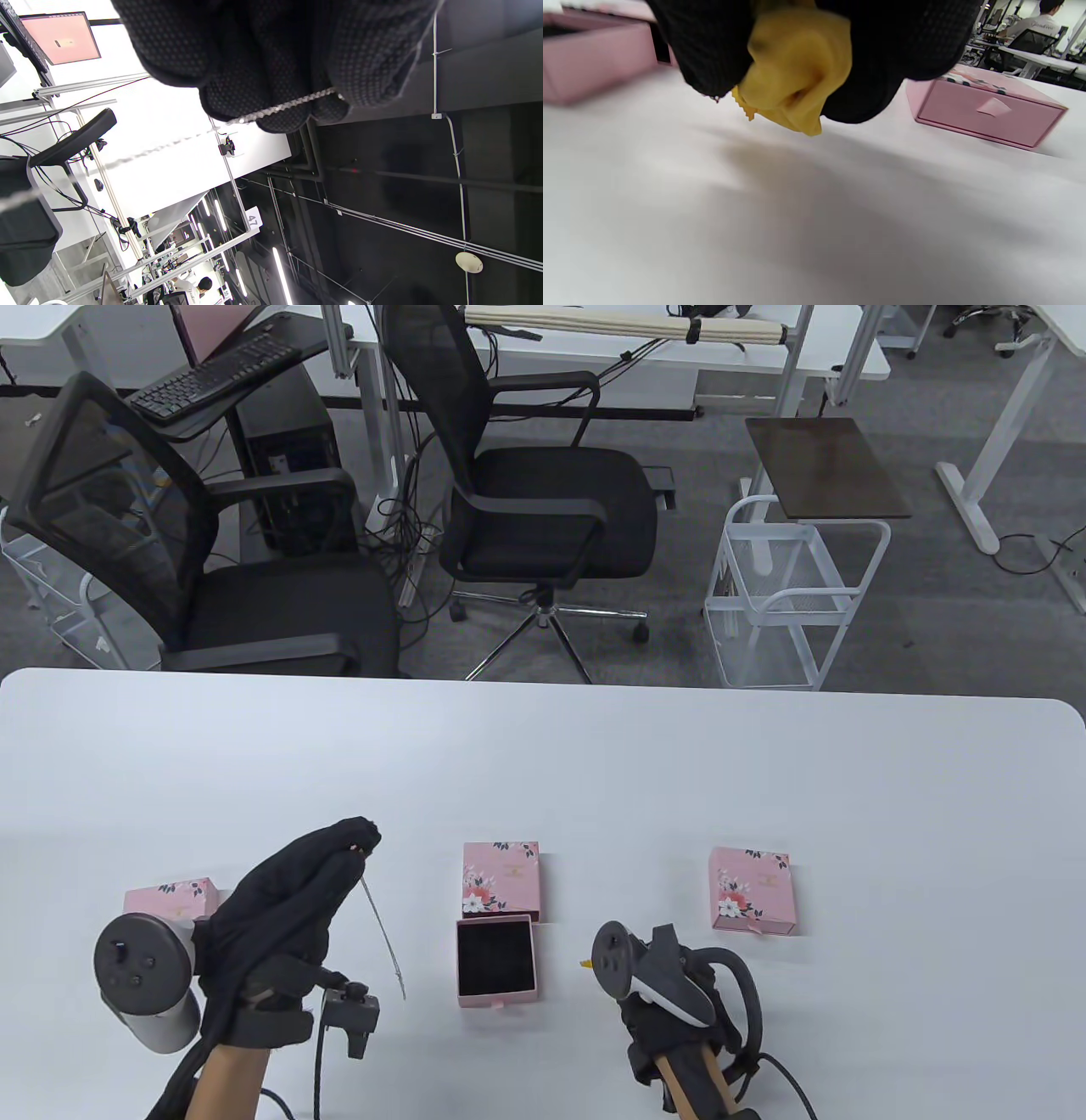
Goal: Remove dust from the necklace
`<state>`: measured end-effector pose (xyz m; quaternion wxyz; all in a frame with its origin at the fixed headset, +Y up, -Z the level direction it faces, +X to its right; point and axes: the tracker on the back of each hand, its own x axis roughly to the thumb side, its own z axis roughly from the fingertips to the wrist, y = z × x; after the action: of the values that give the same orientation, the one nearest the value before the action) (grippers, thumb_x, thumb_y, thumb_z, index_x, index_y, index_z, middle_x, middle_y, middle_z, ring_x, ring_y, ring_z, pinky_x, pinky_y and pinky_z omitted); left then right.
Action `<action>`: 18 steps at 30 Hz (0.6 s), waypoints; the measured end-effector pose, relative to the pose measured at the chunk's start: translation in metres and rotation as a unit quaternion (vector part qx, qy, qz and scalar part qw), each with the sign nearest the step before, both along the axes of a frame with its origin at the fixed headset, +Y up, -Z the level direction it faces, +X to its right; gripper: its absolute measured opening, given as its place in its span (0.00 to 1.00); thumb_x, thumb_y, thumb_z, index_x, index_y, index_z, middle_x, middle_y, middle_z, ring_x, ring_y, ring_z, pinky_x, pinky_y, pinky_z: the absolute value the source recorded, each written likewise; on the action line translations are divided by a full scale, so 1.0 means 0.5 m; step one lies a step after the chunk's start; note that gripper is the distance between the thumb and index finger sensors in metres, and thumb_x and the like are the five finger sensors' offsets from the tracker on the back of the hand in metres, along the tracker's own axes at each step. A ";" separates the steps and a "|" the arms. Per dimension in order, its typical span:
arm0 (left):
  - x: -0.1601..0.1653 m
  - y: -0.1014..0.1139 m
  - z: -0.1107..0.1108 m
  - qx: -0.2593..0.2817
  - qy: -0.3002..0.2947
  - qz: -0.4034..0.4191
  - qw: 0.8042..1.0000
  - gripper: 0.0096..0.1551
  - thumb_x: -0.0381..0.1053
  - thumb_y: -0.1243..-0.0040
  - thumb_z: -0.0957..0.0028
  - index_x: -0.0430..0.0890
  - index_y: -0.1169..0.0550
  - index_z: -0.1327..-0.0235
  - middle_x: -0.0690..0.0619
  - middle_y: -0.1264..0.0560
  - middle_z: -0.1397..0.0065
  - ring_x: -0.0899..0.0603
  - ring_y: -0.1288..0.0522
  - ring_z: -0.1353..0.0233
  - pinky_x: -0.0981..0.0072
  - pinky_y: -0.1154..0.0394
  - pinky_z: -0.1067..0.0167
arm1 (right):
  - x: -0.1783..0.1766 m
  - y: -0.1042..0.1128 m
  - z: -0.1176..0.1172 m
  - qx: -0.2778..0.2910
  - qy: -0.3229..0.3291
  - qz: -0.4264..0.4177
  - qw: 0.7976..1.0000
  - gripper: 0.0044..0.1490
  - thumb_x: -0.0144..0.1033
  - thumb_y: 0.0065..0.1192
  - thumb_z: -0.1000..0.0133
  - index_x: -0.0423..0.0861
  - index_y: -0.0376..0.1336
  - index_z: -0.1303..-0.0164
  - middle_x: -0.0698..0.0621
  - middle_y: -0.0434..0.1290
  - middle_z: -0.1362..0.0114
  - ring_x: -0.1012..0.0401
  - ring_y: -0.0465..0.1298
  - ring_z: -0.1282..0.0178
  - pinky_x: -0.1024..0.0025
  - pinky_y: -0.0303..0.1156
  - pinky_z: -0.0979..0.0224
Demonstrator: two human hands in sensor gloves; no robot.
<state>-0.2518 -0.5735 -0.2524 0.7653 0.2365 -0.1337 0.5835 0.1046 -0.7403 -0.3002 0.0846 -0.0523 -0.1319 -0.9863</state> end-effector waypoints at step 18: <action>0.015 -0.014 -0.011 -0.016 -0.011 -0.012 1.000 0.18 0.59 0.30 0.43 0.55 0.14 0.43 0.53 0.14 0.35 0.45 0.18 0.36 0.51 0.21 0.41 | -0.003 0.060 0.048 -0.034 0.049 -0.050 0.997 0.60 0.52 0.68 0.38 0.34 0.41 0.11 0.26 0.47 0.13 0.28 0.56 0.23 0.34 0.57 0.23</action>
<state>-0.2445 -0.5805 -0.2578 0.7741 0.2163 -0.1358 0.5793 0.1033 -0.7103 -0.2764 0.0397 -0.1100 -0.1585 -0.9804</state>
